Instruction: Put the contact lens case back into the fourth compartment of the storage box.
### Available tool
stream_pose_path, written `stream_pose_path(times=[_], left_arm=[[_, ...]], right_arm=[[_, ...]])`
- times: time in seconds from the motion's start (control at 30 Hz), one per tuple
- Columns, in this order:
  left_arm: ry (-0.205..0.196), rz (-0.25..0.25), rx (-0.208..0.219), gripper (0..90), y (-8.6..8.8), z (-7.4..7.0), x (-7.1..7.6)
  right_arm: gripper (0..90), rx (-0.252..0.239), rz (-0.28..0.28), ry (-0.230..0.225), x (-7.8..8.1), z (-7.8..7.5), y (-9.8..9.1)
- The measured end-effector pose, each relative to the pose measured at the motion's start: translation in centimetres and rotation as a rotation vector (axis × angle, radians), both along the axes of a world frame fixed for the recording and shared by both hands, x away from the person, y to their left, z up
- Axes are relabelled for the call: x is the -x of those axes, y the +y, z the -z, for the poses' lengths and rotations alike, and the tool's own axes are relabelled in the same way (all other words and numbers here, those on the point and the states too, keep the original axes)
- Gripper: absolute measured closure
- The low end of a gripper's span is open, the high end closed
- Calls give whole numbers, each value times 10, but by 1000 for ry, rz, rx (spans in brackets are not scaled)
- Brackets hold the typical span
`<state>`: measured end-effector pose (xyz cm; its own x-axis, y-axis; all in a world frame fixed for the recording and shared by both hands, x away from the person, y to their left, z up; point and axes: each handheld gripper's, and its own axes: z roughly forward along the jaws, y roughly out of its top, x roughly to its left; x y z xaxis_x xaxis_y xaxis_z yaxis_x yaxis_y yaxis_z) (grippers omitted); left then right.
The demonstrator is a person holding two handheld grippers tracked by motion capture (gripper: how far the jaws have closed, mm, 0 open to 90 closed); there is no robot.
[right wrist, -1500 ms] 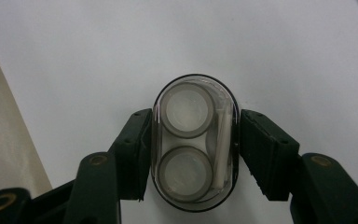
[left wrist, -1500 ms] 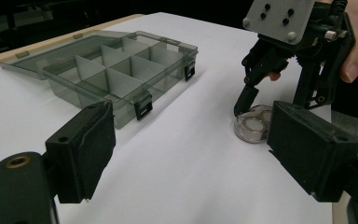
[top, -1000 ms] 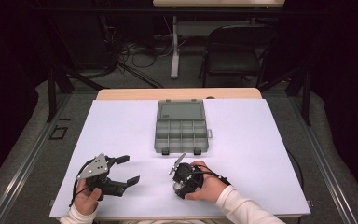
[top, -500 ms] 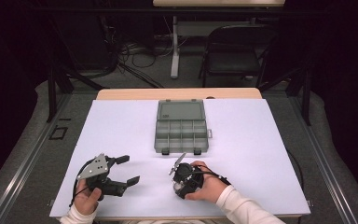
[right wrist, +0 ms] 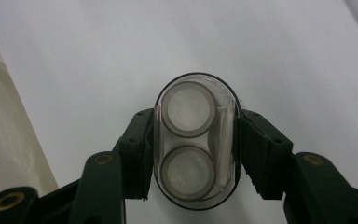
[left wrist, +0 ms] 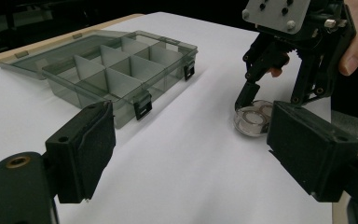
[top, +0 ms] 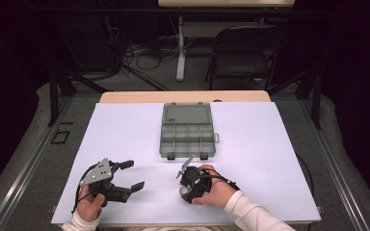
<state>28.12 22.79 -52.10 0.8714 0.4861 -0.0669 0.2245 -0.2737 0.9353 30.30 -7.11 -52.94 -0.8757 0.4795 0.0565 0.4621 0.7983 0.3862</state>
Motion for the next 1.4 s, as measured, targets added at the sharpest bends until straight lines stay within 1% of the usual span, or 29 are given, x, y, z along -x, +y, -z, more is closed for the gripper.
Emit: stream_pose_path(times=[0.1, 0.13, 0.2, 0.37, 0.57, 0.8, 0.83, 0.97, 1.1, 1.4], left_arm=[[0, 1, 0, 160, 0, 0, 0], [0, 1, -1, 160, 0, 0, 0], [0, 1, -1, 160, 0, 0, 0], [0, 2, 0, 160, 0, 0, 0], [0, 2, 0, 160, 0, 0, 0], [1, 3, -1, 160, 0, 0, 0], [1, 3, -1, 160, 0, 0, 0], [1, 3, 0, 160, 0, 0, 0], [1, 3, -1, 160, 0, 0, 0], [2, 5, -1, 160, 0, 0, 0]], right_arm=[[489, -6, 4, 1, -1, -1, -1], [489, -2, 5, 7, -1, -1, -1], [489, -10, 16, 13, -2, -2, -1], [489, -17, 26, 9, -4, -5, -3], [489, -14, 21, 6, -6, -8, -4], [490, -22, 25, 25, -10, -12, -6], [490, -17, 22, 24, -10, -12, -7], [490, -18, 26, 19, -12, -15, -8], [490, -31, 39, 21, -14, -17, -10], [490, -32, 43, 25, -19, -22, -13]])
